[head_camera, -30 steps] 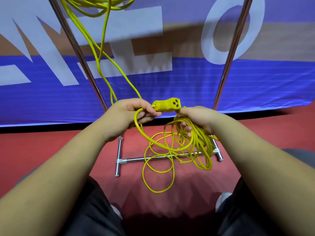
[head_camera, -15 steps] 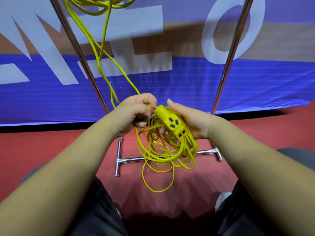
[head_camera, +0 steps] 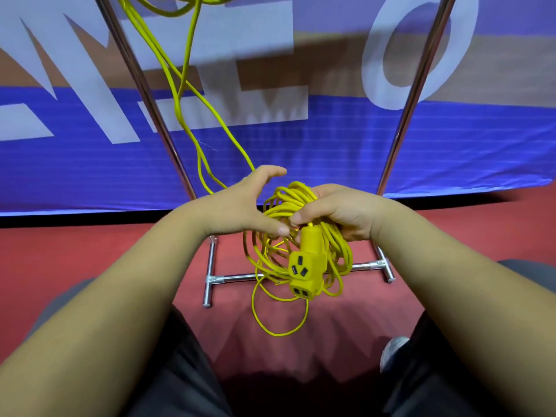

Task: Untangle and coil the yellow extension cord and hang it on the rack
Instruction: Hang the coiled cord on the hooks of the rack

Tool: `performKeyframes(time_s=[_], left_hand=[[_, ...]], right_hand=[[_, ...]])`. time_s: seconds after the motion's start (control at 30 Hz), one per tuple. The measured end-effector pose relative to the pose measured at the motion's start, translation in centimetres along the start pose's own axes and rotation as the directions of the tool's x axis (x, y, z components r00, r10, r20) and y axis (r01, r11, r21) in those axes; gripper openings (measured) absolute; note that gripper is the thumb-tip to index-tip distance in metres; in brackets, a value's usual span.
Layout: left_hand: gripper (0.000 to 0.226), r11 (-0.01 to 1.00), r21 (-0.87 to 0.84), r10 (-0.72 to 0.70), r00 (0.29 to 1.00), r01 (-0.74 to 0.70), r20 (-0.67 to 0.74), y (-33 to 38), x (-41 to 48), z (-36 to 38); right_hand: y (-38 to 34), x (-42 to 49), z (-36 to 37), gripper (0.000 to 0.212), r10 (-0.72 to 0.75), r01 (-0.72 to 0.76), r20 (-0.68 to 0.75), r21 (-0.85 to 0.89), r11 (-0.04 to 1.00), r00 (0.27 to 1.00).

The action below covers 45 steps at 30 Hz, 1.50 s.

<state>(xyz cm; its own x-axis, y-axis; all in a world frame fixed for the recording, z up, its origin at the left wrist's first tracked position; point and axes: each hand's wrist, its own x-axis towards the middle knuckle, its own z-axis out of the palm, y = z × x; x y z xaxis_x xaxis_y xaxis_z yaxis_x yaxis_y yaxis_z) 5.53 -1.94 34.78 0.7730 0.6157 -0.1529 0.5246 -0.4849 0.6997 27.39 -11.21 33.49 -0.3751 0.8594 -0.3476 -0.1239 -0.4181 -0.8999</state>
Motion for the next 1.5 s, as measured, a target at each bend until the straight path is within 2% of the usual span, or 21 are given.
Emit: performKeyframes(time_s=[0.07,0.17,0.3,0.4,0.5,0.6,0.67,0.73,0.8,0.97,1.03,1.17,1.23,1.33,1.4,1.5], left_hand=[[0.129,0.997,0.08,-0.001,0.997,-0.006,0.081,-0.6,0.1,-0.2],[0.129,0.988,0.129,0.087,0.996,-0.084,-0.021,-0.3,1.2,0.9],[0.09,0.985,0.061,0.169,0.978,-0.163,-0.121,0.6,2.7,1.2],[0.056,0.969,0.189,0.188,0.972,-0.161,-0.139,0.2,3.6,1.4],[0.033,0.973,0.199,0.15,0.977,-0.119,-0.151,0.4,4.0,1.7],[0.022,0.985,0.159,0.097,0.974,-0.065,-0.207,1.2,4.1,1.7],[0.021,0.989,0.145,0.059,0.961,-0.02,-0.271,1.8,4.3,1.6],[0.02,0.985,0.17,0.042,0.944,0.015,-0.326,2.9,4.7,1.4],[0.021,0.975,0.216,0.03,0.934,0.051,-0.356,4.2,5.1,1.2],[0.027,0.913,0.37,0.016,0.889,0.174,-0.458,6.1,5.0,1.0],[0.042,0.873,0.435,0.043,0.852,0.221,-0.521,6.3,4.8,1.0],[0.079,0.861,0.45,0.113,0.775,0.235,-0.622,5.2,4.6,1.1],[0.075,0.849,0.477,0.125,0.79,0.228,-0.6,4.6,4.5,0.9],[0.045,0.912,0.375,0.08,0.824,0.167,-0.561,4.6,4.5,0.6],[0.033,0.955,0.263,0.034,0.831,0.137,-0.556,5.2,4.4,0.4],[0.026,0.977,0.175,0.009,0.792,0.124,-0.61,6.5,4.5,-0.2]], right_hand=[[-0.5,-0.4,-0.1,0.015,-0.014,0.014,-0.001,-0.035,0.999,1.0],[-1.2,-0.7,-0.5,0.014,-0.026,0.027,0.039,-0.031,0.999,0.999],[-1.6,-0.8,-1.4,0.012,-0.012,0.016,0.085,-0.036,0.999,0.996],[-1.6,-0.8,-1.8,0.012,0.014,-0.007,0.087,-0.073,0.997,0.996],[-2.0,-1.3,-1.8,0.01,0.025,-0.02,0.037,-0.12,0.993,0.999],[-2.5,-1.8,-1.8,0.017,-0.02,0.001,-0.083,-0.215,0.977,0.996],[-2.8,-1.9,-1.9,0.028,-0.115,0.034,-0.198,-0.373,0.927,0.974],[-3.3,-2.2,-1.9,0.037,-0.23,-0.004,-0.323,-0.586,0.81,0.918],[-3.6,-2.6,-1.8,0.041,-0.328,-0.06,-0.394,-0.712,0.7,0.859],[-4.0,-3.2,-1.5,0.039,-0.456,-0.055,-0.396,-0.8,0.598,0.797],[-4.5,-3.4,-1.5,0.037,-0.488,-0.042,-0.383,-0.818,0.574,0.784],[-5.6,-3.8,-1.3,0.029,-0.535,-0.032,-0.363,-0.847,0.53,0.763],[-5.6,-4.0,-1.3,0.026,-0.532,-0.044,-0.369,-0.85,0.526,0.763],[-5.3,-4.2,-1.4,0.028,-0.535,-0.046,-0.395,-0.833,0.551,0.746],[-4.9,-4.1,-1.7,0.027,-0.553,-0.058,-0.43,-0.823,0.565,0.713],[-4.2,-3.8,-2.0,0.023,-0.596,-0.07,-0.501,-0.799,0.598,0.628]])
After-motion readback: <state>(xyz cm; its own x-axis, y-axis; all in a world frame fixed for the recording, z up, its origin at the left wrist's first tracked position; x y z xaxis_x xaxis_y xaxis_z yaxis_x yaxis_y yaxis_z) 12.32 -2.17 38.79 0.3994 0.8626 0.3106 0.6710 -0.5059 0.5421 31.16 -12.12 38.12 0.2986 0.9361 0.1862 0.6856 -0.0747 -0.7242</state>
